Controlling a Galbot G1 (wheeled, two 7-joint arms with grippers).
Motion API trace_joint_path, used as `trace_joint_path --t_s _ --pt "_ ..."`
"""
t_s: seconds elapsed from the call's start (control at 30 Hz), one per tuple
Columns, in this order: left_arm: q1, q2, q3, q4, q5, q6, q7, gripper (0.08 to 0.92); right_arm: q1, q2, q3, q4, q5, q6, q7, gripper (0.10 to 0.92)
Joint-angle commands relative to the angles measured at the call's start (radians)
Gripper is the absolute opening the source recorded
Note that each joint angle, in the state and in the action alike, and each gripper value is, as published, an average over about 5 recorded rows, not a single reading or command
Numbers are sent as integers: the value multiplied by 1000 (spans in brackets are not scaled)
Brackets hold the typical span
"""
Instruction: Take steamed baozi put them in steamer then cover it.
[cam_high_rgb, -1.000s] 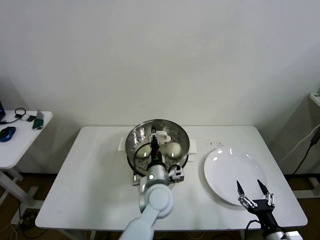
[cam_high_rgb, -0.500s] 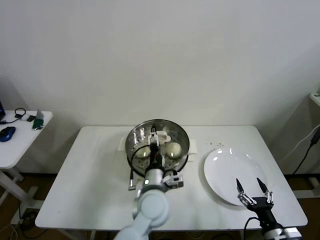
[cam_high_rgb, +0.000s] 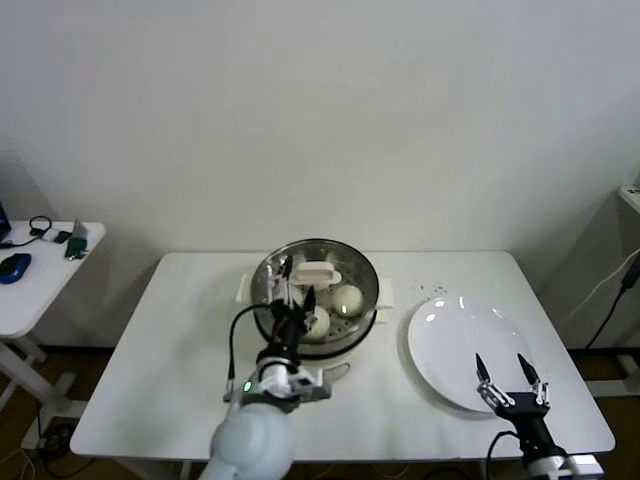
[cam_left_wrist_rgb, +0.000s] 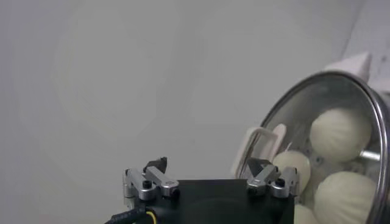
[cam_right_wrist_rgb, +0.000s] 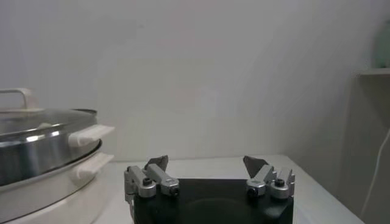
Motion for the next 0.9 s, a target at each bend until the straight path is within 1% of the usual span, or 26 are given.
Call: trace_joint_path --t_s 0.03,0.2,0.37,0.47,0.6,0.77,0.9 --pt "166 42 -424 -99 -862 -193 -177 823 3 8 -3 2 -1 8 20 823" --pt "236 53 -609 -63 -1138 -301 -169 823 -3 1 -3 -2 1 13 17 823" --pt "324 54 -688 12 -1299 -446 -139 823 -3 -6 -3 -11 3 20 16 823" --pt "360 58 -692 75 -1338 -535 -124 823 0 -7 -1 -13 5 21 17 823" --pt "385 62 -674 149 -1372 -604 -119 823 -3 -15 -1 -14 5 18 16 823" --pt "396 54 -641 219 -1390 -656 -120 823 -5 -22 -2 -18 4 15 17 823" --pt "400 43 -612 246 -1380 -681 -117 823 -3 -25 -2 -19 4 14 16 823"
